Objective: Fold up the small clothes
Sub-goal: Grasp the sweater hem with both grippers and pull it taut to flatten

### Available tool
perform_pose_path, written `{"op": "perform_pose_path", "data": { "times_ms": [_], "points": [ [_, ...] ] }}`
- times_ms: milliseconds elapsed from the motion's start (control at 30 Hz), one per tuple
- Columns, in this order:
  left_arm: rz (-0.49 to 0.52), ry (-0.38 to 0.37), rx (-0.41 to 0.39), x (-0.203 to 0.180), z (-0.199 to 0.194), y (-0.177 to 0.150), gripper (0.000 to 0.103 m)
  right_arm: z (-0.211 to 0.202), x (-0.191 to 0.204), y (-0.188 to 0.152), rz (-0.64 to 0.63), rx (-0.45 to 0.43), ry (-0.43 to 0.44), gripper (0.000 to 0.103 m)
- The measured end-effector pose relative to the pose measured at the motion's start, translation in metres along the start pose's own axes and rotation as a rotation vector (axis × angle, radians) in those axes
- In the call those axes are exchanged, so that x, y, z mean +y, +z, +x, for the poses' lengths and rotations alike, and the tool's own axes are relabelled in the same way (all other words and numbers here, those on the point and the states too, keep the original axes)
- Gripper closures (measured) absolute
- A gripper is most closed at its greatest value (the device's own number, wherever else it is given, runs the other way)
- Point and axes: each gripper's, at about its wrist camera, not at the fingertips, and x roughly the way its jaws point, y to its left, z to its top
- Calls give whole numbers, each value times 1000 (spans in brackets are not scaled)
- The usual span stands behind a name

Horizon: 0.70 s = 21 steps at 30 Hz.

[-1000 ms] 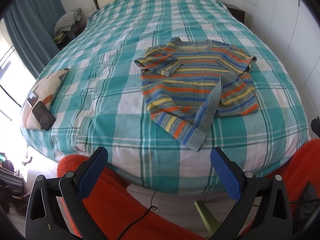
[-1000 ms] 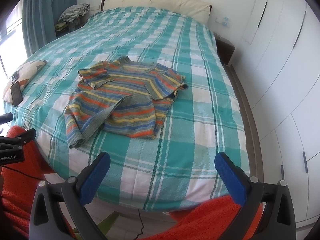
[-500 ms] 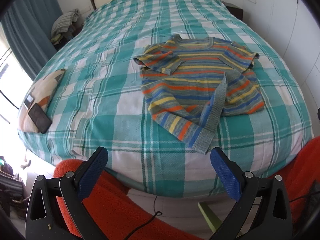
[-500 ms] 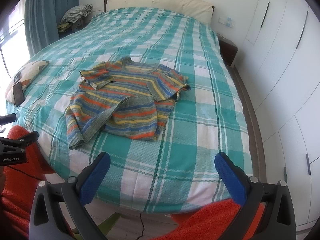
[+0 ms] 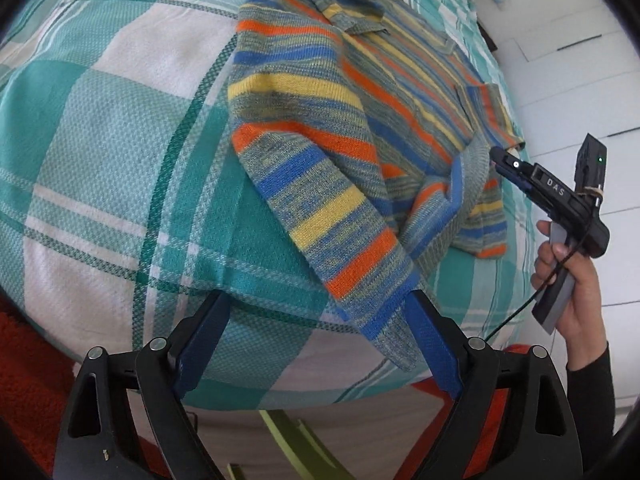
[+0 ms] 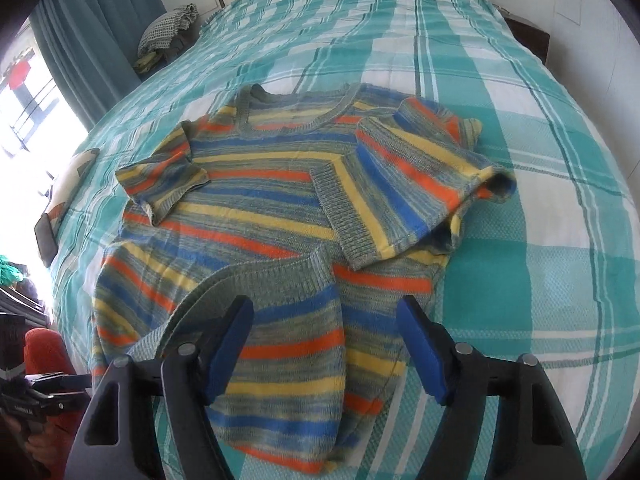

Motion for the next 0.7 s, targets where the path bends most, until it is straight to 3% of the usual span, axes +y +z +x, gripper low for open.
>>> {"op": "perform_pose_path", "data": {
  "times_ms": [33,67,100,133,200,333,433,533,567,633,667,700],
  "points": [
    [2,2,10,-1,5,3,36,15,0,5,5,31,24,64],
    [-3,1,15,-2,6,3,50,27,1,7,-3,67,55,90],
    [-9,-20,14,-2,4,4,86,31,5,6,-22,83,63,99],
    [-23,-59,7,2,1,6,97,25,9,3,-50,70,70,99],
    [-20,-85,-29,11,-18,6,97,-3,20,-6,-118,30,134,99],
    [97,-61,-53,18,-65,-4,97,-102,43,-57,-319,-37,219,99],
    [208,65,7,22,-84,-12,97,-153,46,-106,-438,-3,214,99],
    [311,245,64,32,-79,-17,97,-152,41,-154,-504,110,129,98],
    [315,258,77,39,-74,-19,97,-144,37,-167,-506,149,96,94],
    [275,233,110,47,-61,-14,96,-122,24,-185,-461,235,49,75],
    [252,237,111,50,-57,-13,92,-113,14,-189,-418,275,34,57],
    [235,243,104,53,-56,-13,82,-106,4,-191,-367,302,27,51]
  ]
}}
